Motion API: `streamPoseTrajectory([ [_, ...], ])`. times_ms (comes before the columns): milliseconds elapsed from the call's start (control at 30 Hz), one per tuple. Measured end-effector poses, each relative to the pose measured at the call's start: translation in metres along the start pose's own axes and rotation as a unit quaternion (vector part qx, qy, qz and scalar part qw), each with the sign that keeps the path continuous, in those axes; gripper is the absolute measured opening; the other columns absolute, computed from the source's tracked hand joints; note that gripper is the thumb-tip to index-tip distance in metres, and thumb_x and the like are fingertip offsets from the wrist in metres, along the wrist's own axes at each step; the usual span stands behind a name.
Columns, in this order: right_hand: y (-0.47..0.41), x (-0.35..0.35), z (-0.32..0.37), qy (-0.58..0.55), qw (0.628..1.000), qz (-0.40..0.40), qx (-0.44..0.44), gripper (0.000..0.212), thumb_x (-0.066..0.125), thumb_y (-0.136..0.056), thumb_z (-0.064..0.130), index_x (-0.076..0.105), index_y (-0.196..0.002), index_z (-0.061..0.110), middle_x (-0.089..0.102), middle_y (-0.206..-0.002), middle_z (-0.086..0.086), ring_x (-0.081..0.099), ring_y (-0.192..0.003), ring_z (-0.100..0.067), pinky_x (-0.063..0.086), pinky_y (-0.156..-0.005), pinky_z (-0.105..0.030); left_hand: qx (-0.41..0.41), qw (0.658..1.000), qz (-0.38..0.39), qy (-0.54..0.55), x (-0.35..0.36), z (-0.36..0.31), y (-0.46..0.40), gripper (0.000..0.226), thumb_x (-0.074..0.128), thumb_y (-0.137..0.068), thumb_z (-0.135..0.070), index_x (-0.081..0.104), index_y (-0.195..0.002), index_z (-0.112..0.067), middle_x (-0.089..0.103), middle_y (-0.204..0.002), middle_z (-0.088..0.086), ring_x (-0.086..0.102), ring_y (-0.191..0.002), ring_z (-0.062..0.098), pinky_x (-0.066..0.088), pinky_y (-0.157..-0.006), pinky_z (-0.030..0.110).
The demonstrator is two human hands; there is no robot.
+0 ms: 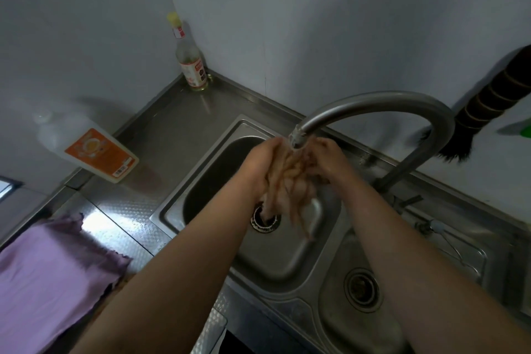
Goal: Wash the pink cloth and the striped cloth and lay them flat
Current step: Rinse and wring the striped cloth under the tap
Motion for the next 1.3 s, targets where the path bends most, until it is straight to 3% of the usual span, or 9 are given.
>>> streamPoseTrajectory([
  [100, 0.014, -0.001, -0.008, 0.071, 0.98, 0.185, -0.007, 0.035, 0.06, -0.092, 0.035, 0.056, -0.121, 0.016, 0.068, -0.076, 0.006, 0.062, -0.06, -0.014, 0.042, -0.047, -0.023, 0.011, 0.999, 0.023, -0.024, -0.023, -0.01, -0.002, 0.03, 0.048, -0.097, -0.03, 0.064, -0.101, -0.005, 0.069, -0.09, 0.015, 0.067, -0.082, 0.026, 0.052, -0.081, 0.037],
  [267, 0.011, -0.011, -0.007, 0.148, 0.985, 0.076, -0.048, 0.014, 0.057, -0.095, 0.025, 0.062, -0.093, 0.013, 0.065, -0.09, -0.006, 0.06, -0.086, -0.017, 0.047, -0.084, -0.037, 0.115, 0.965, -0.001, -0.237, -0.04, -0.018, -0.003, 0.021, 0.053, -0.097, -0.026, 0.064, -0.097, -0.008, 0.069, -0.095, 0.016, 0.067, -0.09, 0.028, 0.053, -0.091, 0.042],
  [400, 0.004, -0.015, -0.004, -0.129, 0.991, 0.013, 0.03, 0.018, 0.039, -0.103, 0.019, 0.051, -0.09, 0.015, 0.058, -0.084, -0.011, 0.058, -0.076, -0.02, 0.055, -0.076, -0.046, 0.15, 0.911, -0.015, -0.383, -0.05, -0.023, 0.004, 0.026, 0.059, -0.092, -0.041, 0.06, -0.091, -0.015, 0.067, -0.09, -0.001, 0.063, -0.085, 0.013, 0.048, -0.075, 0.025],
  [533, 0.001, 0.0, -0.001, -0.388, 0.913, -0.032, 0.119, 0.033, 0.031, -0.104, 0.027, 0.057, -0.112, 0.007, 0.066, -0.097, -0.016, 0.066, -0.085, -0.026, 0.055, -0.069, -0.036, 0.075, 0.849, 0.017, -0.523, -0.061, -0.013, 0.004, 0.054, 0.041, -0.091, -0.065, 0.066, -0.104, -0.018, 0.067, -0.098, -0.001, 0.061, -0.093, 0.013, 0.042, -0.088, 0.03],
  [700, 0.021, 0.035, -0.002, -0.405, 0.903, 0.029, 0.142, 0.039, 0.044, -0.099, 0.038, 0.064, -0.108, 0.006, 0.067, -0.11, -0.019, 0.064, -0.106, -0.03, 0.047, -0.099, -0.045, 0.02, 0.991, 0.061, -0.116, -0.065, 0.004, 0.001, 0.05, 0.048, -0.096, -0.048, 0.062, -0.12, -0.007, 0.069, -0.107, 0.016, 0.068, -0.095, 0.028, 0.052, -0.092, 0.05],
  [900, 0.041, 0.086, -0.015, -0.421, 0.893, 0.113, 0.113, 0.047, 0.046, -0.098, 0.04, 0.058, -0.124, 0.002, 0.062, -0.124, -0.021, 0.059, -0.116, -0.031, 0.045, -0.101, -0.043, 0.059, 0.985, 0.096, -0.13, -0.059, 0.006, 0.021, 0.03, 0.051, -0.099, -0.022, 0.057, -0.118, -0.001, 0.067, -0.099, 0.014, 0.067, -0.087, 0.025, 0.055, -0.081, 0.037],
  [1033, 0.039, 0.109, -0.015, -0.396, 0.9, 0.135, 0.124, 0.026, 0.046, -0.097, 0.019, 0.059, -0.115, 0.005, 0.067, -0.102, -0.015, 0.066, -0.092, -0.026, 0.054, -0.081, -0.038, 0.179, 0.931, -0.08, -0.309, -0.096, -0.012, 0.039, 0.018, 0.052, -0.098, -0.032, 0.062, -0.099, -0.017, 0.069, -0.098, 0.007, 0.066, -0.093, 0.023, 0.053, -0.086, 0.036],
  [1133, 0.028, 0.111, -0.019, -0.426, 0.886, 0.069, 0.169, 0.033, 0.042, -0.099, 0.028, 0.067, -0.106, 0.009, 0.071, -0.092, -0.016, 0.07, -0.083, -0.028, 0.057, -0.07, -0.04, 0.196, 0.966, -0.17, -0.017, -0.153, -0.043, 0.051, 0.03, 0.042, -0.1, -0.04, 0.062, -0.095, -0.018, 0.069, -0.099, 0.005, 0.062, -0.085, 0.017, 0.051, -0.076, 0.032],
  [1300, 0.013, 0.112, -0.022, -0.479, 0.863, 0.03, 0.156, 0.032, 0.04, -0.096, 0.031, 0.065, -0.083, 0.016, 0.061, -0.077, -0.008, 0.062, -0.069, -0.023, 0.048, -0.07, -0.036, 0.225, 0.894, -0.189, 0.338, -0.263, -0.115, 0.067, 0.065, 0.03, -0.098, -0.059, 0.047, -0.133, -0.007, 0.055, -0.133, 0.007, 0.053, -0.123, 0.021, 0.039, -0.104, 0.031],
])
Point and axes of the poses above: each hand's wrist, its own y-axis away from the middle knuckle, its own x-axis out of the palm, z = x × y, the point moved 2 cm from there along -y, towards the middle knuckle
